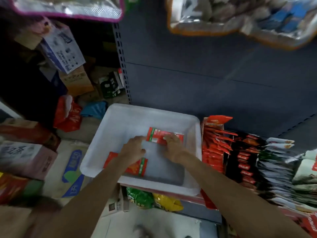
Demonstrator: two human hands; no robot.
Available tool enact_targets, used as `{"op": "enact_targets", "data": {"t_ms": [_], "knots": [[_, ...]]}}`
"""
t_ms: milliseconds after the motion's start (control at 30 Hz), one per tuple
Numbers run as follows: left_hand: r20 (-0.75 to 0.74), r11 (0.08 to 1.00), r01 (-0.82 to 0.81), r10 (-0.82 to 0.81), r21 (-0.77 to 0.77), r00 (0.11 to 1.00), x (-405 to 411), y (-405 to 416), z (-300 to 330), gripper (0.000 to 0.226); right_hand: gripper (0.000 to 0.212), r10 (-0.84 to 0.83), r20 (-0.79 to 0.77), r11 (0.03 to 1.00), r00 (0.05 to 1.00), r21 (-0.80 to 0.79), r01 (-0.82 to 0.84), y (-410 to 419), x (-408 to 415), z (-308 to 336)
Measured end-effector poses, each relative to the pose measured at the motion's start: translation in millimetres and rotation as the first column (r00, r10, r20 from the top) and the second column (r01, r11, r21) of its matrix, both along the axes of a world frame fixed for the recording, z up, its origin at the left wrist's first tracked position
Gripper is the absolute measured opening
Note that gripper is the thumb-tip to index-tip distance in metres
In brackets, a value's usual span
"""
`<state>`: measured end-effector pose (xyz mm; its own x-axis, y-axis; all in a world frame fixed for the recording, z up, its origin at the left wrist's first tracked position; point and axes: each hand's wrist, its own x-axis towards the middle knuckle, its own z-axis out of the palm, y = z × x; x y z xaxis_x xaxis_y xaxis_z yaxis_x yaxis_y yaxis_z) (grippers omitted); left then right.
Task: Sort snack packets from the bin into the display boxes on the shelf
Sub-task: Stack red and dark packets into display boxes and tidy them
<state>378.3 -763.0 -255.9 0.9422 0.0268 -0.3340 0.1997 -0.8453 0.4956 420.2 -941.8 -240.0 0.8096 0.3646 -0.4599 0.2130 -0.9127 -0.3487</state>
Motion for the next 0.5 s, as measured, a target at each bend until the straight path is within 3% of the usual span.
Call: {"op": "enact_targets", "data": {"t_ms": [100,233,300,500], "knots": [[-0.050,0.995,0.094,-0.091,0.044,0.995,-1,3,-9,0.075,0.078,-0.097,-0.069,0.994,0.993,-0.057,0.094,2,2,-23],[-0.079,0.972,0.213,-0.206,0.102,0.975,2,-3,-14,0.080,0.058,-0.001,0.186,0.982,0.982,-0.187,0.036,15,-11,-29],[-0.057,0.963,0.210,-0.203,0.169,0.978,4,-9,-14,0.079,0.048,0.082,0.254,0.966,0.964,-0.259,-0.014,18,-17,-28],[-0.007,0.945,0.138,-0.142,0.297,0.990,14,-23,-7,0.062,0.042,0.123,0.190,0.967,0.974,-0.242,-0.075,11,-20,-20]]}}
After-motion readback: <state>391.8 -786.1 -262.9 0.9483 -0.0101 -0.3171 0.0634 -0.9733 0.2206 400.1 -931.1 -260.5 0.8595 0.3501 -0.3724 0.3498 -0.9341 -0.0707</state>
